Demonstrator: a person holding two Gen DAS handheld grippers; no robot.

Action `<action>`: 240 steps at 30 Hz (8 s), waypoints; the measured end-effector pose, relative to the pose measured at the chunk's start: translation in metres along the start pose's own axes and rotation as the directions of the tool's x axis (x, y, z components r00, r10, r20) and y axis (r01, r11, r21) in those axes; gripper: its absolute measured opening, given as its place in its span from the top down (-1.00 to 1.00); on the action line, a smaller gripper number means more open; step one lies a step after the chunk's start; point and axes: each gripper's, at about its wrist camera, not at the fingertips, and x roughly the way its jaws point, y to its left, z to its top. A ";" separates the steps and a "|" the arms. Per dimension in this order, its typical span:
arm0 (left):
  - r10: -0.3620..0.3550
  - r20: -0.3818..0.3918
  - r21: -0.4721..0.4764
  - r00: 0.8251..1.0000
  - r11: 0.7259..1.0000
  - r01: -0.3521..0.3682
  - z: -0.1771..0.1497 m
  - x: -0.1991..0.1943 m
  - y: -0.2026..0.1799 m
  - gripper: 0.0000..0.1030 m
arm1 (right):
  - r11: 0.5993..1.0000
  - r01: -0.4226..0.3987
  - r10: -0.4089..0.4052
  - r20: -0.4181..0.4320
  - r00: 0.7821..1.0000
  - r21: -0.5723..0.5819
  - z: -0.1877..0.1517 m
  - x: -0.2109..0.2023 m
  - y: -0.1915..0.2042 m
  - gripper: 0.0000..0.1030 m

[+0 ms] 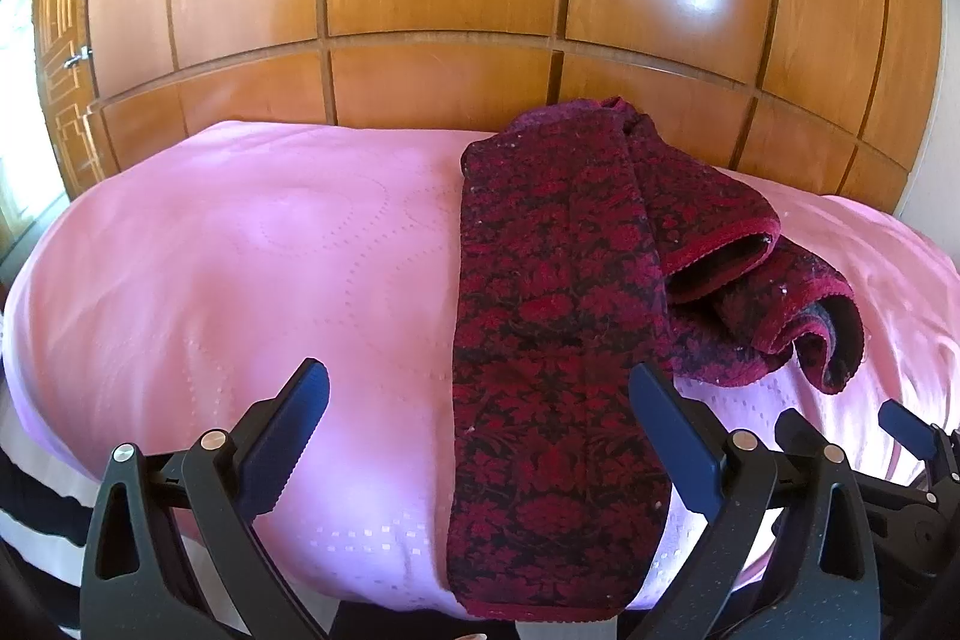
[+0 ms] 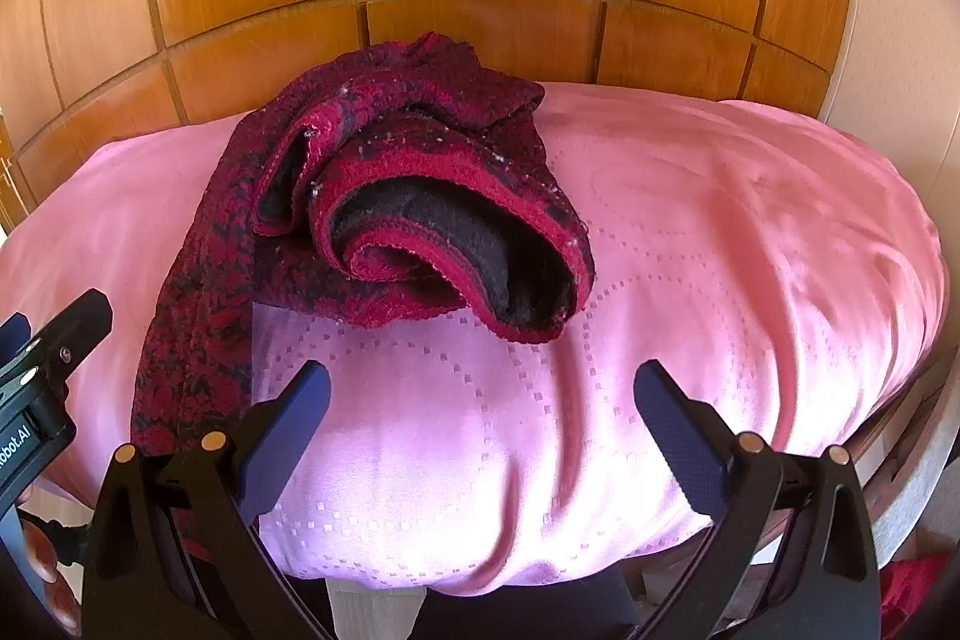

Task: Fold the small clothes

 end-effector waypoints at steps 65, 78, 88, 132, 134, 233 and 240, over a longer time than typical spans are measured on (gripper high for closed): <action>-0.289 -0.030 -0.098 0.957 0.953 0.285 0.039 0.038 0.041 0.68 | 0.942 -0.308 0.312 0.015 0.950 -0.137 0.122 0.040 0.045 0.76; 0.215 -0.019 -0.290 0.977 0.934 -0.211 0.196 0.136 0.220 0.82 | 0.974 -0.065 0.017 0.217 0.976 0.216 0.222 0.057 -0.145 1.00; 0.279 -0.053 -0.415 0.959 0.868 -0.275 0.196 0.160 0.242 -0.10 | 0.925 0.007 -0.018 0.027 0.999 0.380 0.222 0.132 -0.232 0.00; -0.712 -0.123 -0.508 0.691 0.643 0.572 0.064 0.179 0.016 0.76 | 0.785 -0.483 0.586 -0.210 0.783 0.388 0.101 0.168 -0.150 0.13; -0.693 -0.122 -0.460 0.710 0.674 0.578 0.079 0.164 0.017 0.79 | 0.751 -0.494 0.627 -0.237 0.742 0.439 0.088 0.182 -0.135 0.20; -0.341 -0.116 -0.322 0.933 0.901 0.290 0.067 0.137 0.112 -0.13 | 0.810 0.122 -0.162 0.019 0.987 0.573 0.157 0.150 -0.310 -0.41; -0.196 -0.088 -0.616 0.977 0.781 0.101 0.094 0.189 0.241 -0.13 | 0.947 -0.214 0.210 0.044 0.977 0.241 0.148 0.131 -0.144 -0.42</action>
